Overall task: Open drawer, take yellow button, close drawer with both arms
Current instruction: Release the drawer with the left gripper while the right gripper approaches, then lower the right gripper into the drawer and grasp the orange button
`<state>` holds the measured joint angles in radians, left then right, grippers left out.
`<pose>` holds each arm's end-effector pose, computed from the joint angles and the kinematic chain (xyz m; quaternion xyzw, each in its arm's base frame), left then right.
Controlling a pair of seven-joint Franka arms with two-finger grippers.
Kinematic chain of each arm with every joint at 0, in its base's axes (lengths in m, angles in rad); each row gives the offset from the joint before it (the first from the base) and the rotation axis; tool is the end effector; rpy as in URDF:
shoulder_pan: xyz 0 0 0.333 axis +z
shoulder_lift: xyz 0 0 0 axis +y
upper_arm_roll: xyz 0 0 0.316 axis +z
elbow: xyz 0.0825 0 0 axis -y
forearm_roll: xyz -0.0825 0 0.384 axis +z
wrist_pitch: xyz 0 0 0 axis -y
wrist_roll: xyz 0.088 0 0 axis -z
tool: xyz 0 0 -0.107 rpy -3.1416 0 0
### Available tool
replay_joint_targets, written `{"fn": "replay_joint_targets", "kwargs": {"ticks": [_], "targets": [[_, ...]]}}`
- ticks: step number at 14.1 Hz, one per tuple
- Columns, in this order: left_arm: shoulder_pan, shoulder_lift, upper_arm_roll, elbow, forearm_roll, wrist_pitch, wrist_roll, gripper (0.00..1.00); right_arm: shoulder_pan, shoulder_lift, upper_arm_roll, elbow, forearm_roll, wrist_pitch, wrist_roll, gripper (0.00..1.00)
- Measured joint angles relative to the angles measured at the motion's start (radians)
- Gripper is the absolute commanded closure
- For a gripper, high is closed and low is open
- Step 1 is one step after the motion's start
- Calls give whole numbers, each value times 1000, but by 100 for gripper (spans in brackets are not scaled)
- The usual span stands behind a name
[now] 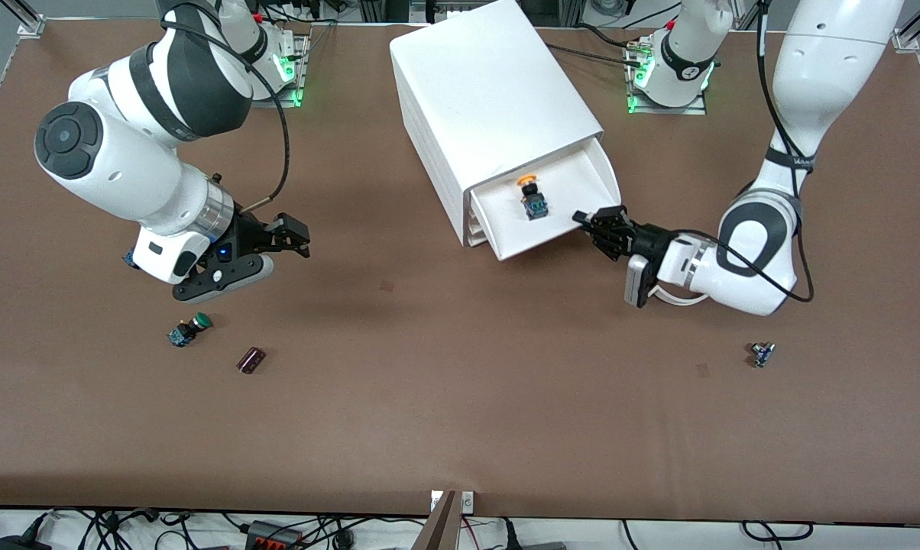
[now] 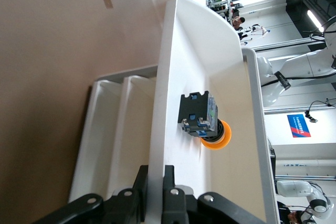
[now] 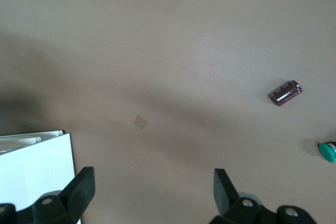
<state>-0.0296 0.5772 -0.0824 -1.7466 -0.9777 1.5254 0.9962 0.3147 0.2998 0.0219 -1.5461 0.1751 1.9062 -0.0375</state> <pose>0.5842 -0.1539 0.2535 0.7667 -0.2863 -0.1128 0.5635 0.6181 0.2279 0.4853 -0.9831 -0.1587 -0.0168 0.0901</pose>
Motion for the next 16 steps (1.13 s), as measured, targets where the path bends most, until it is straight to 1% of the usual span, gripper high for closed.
{"fn": "replay_joint_targets", "kwargs": {"ticks": [1,2,6,8,10,13,16], "targets": [[1,16,0,35,16,-5,-14,52,7,7,0,13,0,0,0,0],[1,24,-1,58,27,-9,-32,1,13,14,0,21,0,0,0,0],[9,25,3,87,72,9,-158,0,30,25,0,31,0,1,0,0],[29,11,5,110,101,-32,-268,0,33,25,0,41,0,2,0,0],[51,-35,7,132,161,-76,-417,0,56,25,1,70,1,2,0,0],[69,-127,9,165,305,-115,-634,0,141,26,2,97,1,13,69,0],[64,-174,-2,265,523,-178,-868,0,198,49,2,141,0,37,180,0]]}}
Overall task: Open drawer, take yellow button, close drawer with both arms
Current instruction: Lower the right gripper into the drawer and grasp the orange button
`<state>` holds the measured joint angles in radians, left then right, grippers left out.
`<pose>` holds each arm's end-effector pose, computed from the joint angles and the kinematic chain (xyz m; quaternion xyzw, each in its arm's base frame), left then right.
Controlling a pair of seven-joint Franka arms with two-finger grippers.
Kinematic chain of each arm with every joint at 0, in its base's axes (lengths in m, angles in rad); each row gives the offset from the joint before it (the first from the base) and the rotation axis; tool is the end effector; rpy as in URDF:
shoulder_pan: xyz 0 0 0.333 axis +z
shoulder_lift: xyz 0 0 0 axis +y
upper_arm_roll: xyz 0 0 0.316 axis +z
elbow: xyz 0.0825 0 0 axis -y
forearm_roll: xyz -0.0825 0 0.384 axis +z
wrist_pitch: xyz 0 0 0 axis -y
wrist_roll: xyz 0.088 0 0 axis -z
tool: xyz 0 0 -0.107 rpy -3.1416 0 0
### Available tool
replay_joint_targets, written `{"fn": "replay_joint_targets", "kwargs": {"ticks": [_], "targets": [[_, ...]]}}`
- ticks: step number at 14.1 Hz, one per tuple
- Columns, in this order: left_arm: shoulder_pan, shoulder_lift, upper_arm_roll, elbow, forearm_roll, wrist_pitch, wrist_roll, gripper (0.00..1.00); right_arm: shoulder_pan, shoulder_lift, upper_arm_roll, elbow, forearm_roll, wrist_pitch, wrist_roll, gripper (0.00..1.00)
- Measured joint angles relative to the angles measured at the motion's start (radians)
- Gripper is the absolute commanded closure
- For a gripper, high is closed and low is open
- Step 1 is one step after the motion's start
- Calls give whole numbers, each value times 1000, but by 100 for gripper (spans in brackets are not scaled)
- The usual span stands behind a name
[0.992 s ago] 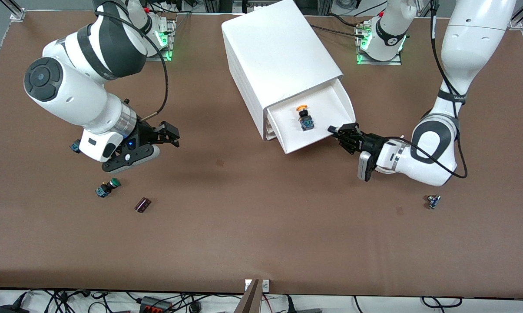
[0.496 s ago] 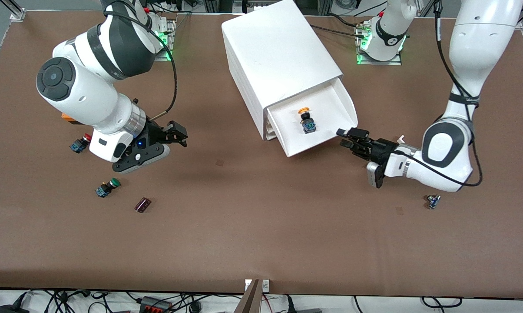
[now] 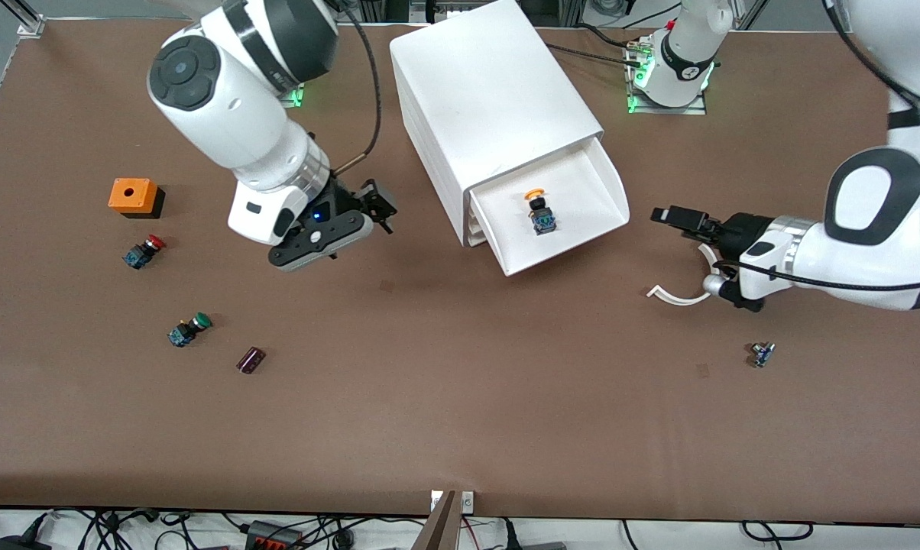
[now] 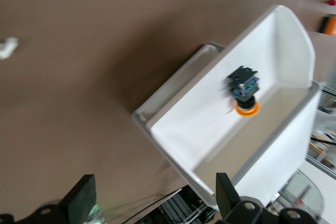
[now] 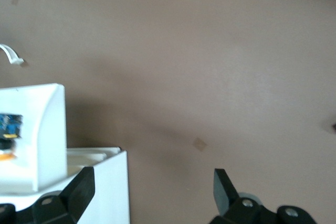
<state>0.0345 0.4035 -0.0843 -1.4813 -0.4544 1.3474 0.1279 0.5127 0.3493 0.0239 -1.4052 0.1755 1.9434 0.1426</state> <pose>0.6125 -0.0777 0.4286 0.9327 -0.0741 -0.2478 0.2513 0.5840 0.3581 0.5253 -0.9771 -0.1694 -0.0592 0.1145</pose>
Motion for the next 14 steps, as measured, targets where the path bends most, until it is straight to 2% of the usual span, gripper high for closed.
{"fn": "replay_joint_targets", "kwargs": {"ticks": [3,6,8,10,14], "targets": [[-11,-9,-8,58,270,-15,-163,0,61,45,0,52,-10,5,98,0],[-27,-14,-9,114,400,-7,-183,0,181,96,1,93,-131,21,259,0],[-41,-16,-9,196,449,-5,-186,0,255,141,0,140,-176,30,351,0],[-45,-19,-8,244,463,23,-198,0,306,191,-2,198,-184,33,386,0],[-44,-12,-3,250,474,86,-200,0,343,255,-6,275,-185,69,395,0]]}}
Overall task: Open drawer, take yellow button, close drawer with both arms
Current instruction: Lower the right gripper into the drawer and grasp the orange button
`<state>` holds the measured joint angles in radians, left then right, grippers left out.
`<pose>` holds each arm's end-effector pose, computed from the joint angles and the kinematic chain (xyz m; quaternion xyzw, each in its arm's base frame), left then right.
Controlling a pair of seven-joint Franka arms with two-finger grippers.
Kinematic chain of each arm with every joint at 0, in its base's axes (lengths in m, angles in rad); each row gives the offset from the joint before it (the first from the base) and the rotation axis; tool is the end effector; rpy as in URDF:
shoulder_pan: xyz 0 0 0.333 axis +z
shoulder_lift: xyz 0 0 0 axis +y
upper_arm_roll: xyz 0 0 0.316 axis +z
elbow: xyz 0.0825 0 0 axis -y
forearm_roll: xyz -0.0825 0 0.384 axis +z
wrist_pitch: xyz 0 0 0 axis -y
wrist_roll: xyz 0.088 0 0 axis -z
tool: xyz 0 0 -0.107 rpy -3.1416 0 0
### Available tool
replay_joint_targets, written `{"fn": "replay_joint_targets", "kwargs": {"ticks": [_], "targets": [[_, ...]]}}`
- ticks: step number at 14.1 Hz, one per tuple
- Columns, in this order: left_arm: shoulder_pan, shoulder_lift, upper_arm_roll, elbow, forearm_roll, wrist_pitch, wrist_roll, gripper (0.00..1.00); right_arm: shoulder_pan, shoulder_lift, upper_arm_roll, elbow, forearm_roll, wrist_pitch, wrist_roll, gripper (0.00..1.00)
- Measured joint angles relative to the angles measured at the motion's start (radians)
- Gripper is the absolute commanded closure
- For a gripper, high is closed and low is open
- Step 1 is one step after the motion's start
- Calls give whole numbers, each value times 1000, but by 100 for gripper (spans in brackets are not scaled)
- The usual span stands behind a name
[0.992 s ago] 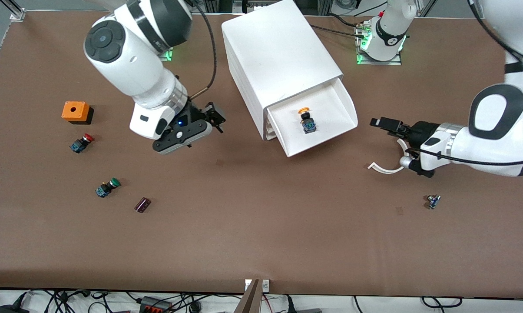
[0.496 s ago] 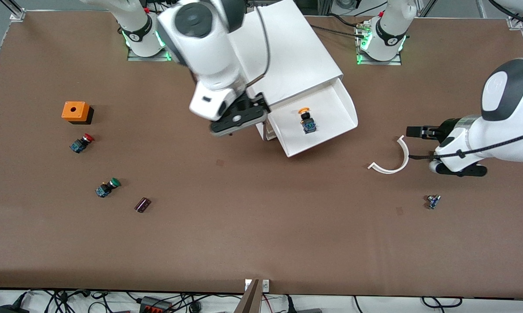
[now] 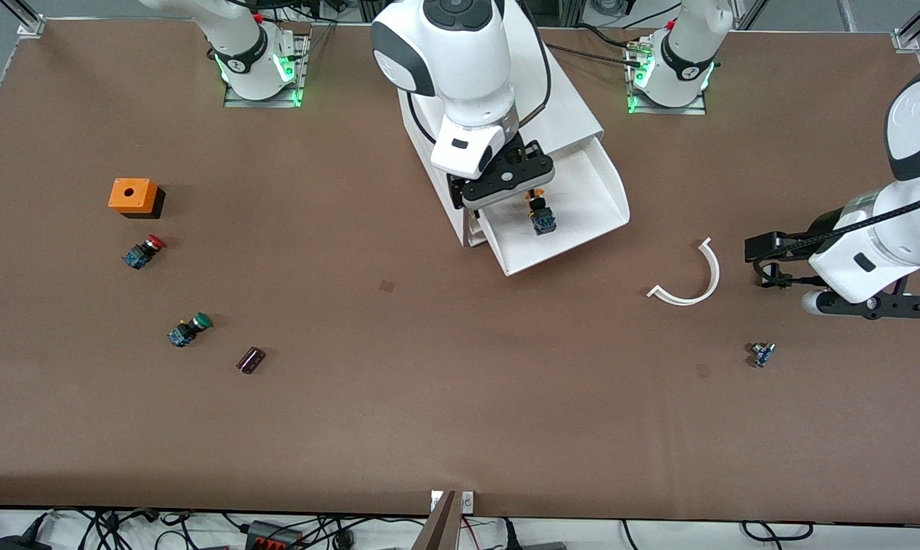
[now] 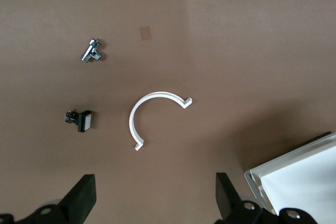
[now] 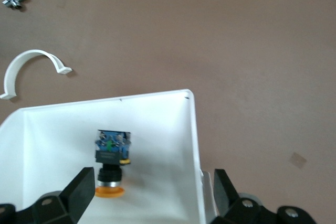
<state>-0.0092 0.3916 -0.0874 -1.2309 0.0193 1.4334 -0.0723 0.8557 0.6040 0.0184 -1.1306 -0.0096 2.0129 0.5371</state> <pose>0.6488 -0.0495 0.5352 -0.9955 0.0100 0.0940 0.0007 0.4872 0.5751 0.4864 -0.9765 -0.1652 -0.1054 0.0903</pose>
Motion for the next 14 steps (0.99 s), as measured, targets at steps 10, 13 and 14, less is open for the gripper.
{"fn": "replay_joint_targets", "kwargs": {"ticks": [10,13,14], "targets": [[7,1,0,0,2,3,-5,0,90,112,-5,8,-68,140,89,0],[7,1,0,0,2,4,-5,0,90,128,-7,8,-89,172,89,0],[7,2,0,0,2,4,-6,0,90,136,-7,8,-90,185,89,0]]}}
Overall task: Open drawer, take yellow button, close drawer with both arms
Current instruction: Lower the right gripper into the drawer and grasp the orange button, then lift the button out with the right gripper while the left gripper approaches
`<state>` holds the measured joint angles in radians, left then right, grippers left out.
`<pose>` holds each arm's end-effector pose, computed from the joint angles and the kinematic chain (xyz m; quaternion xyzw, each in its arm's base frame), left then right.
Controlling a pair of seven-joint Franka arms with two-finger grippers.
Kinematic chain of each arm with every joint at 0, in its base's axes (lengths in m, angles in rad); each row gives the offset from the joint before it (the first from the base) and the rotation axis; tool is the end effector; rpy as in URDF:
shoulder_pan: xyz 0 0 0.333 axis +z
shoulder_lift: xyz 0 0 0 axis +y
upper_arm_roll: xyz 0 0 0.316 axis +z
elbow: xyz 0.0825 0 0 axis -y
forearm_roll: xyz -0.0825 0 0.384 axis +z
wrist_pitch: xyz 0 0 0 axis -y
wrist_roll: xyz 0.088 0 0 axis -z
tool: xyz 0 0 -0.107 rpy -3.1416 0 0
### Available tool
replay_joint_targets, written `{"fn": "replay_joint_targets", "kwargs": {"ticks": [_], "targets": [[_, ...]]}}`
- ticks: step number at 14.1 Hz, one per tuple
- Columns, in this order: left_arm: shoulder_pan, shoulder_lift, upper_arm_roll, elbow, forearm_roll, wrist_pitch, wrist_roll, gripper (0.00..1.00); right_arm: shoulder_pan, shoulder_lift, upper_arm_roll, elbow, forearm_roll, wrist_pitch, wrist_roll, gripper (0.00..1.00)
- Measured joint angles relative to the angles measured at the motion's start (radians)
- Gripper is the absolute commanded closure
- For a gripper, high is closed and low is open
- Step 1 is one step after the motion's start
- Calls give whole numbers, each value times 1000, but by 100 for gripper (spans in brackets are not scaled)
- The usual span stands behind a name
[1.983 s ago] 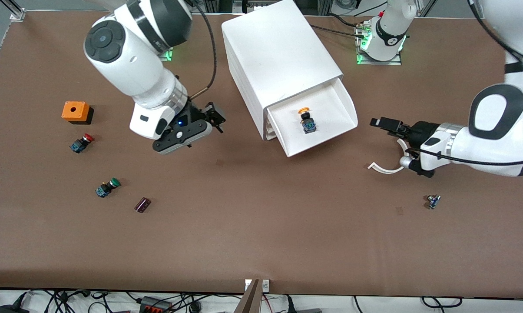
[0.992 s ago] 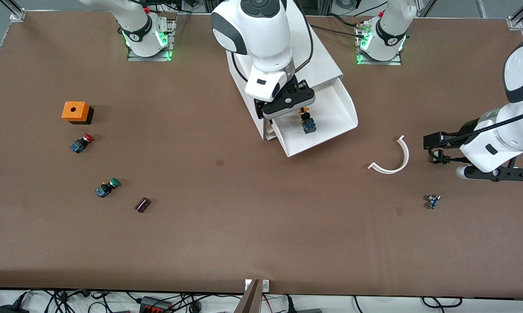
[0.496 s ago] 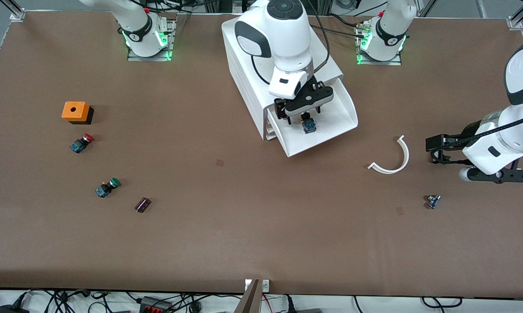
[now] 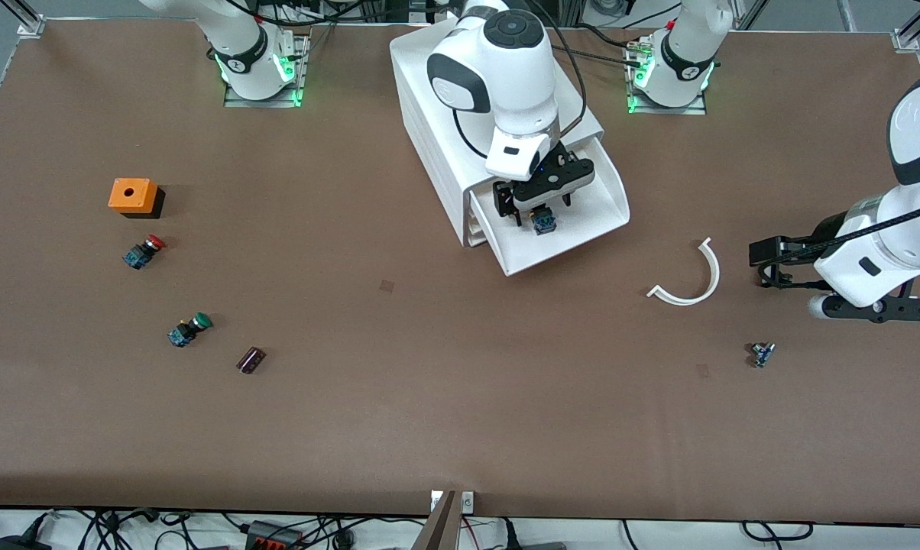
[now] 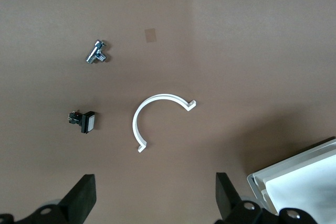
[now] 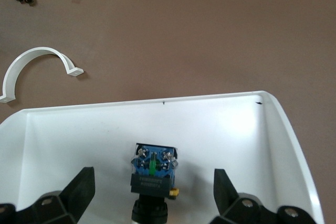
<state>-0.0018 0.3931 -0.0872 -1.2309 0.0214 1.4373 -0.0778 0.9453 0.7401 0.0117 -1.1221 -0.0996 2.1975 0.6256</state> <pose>0.6500 -0.0444 0.5345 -0.9957 0.0034 0.0927 0.0015 0.4568 0.6371 0.4075 -0.9682 -0.1821 -0.1463 0.0897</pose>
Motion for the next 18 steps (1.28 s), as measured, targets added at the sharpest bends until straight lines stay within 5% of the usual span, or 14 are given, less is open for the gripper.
{"fn": "replay_joint_targets", "kwargs": {"ticks": [2,8,10,11,18], "targets": [[-1,0,0,0,0,1,0,0,0,16,0,0,-1,22,0,1],[-7,0,0,0,0,4,-1,0,2,41,0,0,-1,31,16,38],[-7,0,0,0,0,4,-7,0,2,41,0,5,-1,31,22,86],[-7,0,0,0,0,4,-9,0,3,41,0,6,-1,31,23,95],[-7,0,0,0,0,4,-12,0,3,39,0,64,-1,26,65,100]]}}
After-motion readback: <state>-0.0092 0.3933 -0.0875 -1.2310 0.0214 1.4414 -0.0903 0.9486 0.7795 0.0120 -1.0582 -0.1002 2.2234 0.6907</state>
